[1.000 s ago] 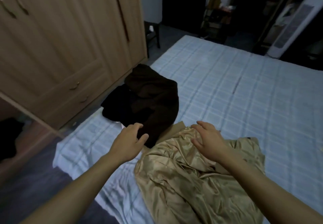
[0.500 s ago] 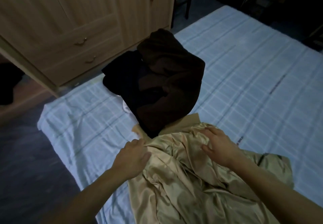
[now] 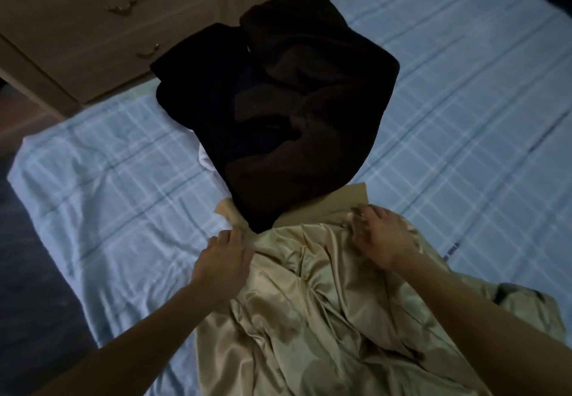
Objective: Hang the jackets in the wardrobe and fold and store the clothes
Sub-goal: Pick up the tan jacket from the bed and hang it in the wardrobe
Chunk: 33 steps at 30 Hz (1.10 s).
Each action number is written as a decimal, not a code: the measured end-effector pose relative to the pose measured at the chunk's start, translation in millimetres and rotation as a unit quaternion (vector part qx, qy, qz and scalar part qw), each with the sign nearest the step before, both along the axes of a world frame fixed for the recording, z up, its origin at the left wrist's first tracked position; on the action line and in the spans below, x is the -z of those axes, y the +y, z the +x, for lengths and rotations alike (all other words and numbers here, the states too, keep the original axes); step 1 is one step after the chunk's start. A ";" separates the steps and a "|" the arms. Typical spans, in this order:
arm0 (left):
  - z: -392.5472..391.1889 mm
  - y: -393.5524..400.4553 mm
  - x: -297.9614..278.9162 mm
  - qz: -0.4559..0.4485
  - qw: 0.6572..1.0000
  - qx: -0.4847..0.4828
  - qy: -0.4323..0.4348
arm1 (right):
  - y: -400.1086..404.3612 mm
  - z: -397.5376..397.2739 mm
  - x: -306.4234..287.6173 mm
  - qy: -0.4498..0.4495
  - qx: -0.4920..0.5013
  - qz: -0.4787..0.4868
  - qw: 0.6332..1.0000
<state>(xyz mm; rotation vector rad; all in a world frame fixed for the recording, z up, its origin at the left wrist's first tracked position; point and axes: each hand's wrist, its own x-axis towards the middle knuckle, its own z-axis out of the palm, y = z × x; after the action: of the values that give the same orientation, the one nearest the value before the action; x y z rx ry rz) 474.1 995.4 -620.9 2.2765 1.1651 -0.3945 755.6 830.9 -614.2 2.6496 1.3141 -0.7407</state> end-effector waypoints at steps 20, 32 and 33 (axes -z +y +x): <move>-18.5 -13.5 22.2 -0.013 0.999 -0.011 -0.049 | -34.7 -23.7 24.6 -0.070 -0.027 -0.054 0.996; -30.2 -38.7 -19.6 0.037 0.984 -0.003 -0.175 | -83.2 -35.9 -24.4 -0.083 -0.032 0.000 0.996; -32.3 -41.7 -24.2 0.042 0.982 -0.002 -0.185 | -85.9 -37.5 -34.4 -0.074 -0.039 0.007 0.997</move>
<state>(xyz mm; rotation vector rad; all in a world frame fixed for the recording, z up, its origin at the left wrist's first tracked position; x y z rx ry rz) 441.8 953.7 -596.6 2.2909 1.0096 0.0825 718.1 744.9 -579.7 2.5896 1.3767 -0.5174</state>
